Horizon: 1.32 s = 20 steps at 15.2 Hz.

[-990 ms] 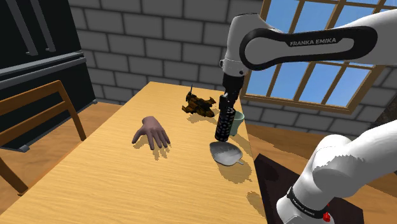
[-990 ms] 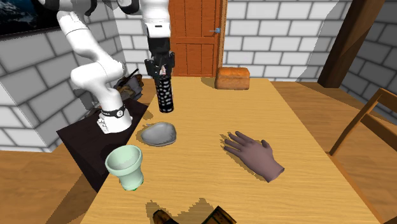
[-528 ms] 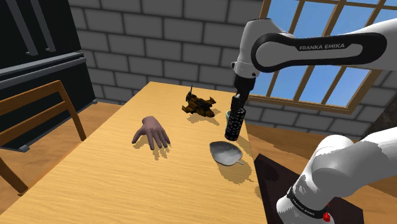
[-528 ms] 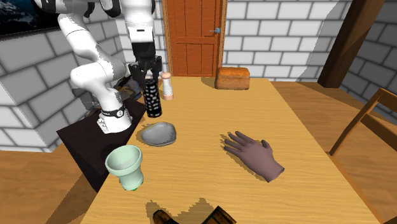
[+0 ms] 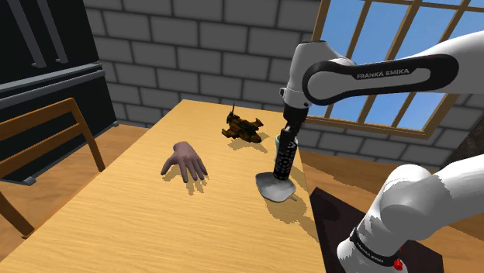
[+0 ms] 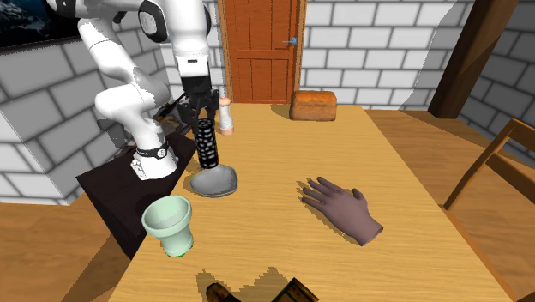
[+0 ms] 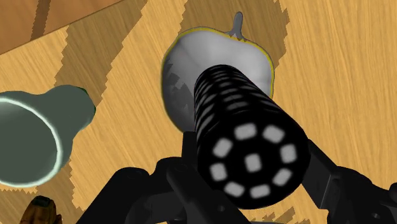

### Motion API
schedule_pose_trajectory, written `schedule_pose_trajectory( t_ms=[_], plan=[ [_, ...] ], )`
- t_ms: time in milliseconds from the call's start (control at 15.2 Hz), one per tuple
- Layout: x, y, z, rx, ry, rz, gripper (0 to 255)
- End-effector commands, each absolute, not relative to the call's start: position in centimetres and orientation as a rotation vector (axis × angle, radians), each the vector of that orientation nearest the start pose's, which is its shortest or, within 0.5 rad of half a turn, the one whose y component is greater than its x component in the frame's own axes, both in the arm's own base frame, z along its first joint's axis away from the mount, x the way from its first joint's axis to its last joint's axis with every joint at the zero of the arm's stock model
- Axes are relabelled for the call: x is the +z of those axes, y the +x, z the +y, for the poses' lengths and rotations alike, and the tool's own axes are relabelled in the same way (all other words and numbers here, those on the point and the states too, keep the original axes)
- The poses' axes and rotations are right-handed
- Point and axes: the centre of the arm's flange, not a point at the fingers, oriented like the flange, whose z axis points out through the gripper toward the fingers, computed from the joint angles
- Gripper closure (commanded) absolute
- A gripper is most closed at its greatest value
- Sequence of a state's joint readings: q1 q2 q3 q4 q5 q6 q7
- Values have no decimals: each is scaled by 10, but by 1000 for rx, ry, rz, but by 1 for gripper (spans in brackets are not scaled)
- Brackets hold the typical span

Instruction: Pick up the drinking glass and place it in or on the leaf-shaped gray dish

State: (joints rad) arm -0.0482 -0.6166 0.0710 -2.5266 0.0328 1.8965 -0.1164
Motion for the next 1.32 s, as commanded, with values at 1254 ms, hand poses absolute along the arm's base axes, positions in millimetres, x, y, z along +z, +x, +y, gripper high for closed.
schedule_pose_trajectory(
  t_ms=[1254],
  plan=[
    [409, 361, 12, 22, -3146, -181, 255]
  ],
)
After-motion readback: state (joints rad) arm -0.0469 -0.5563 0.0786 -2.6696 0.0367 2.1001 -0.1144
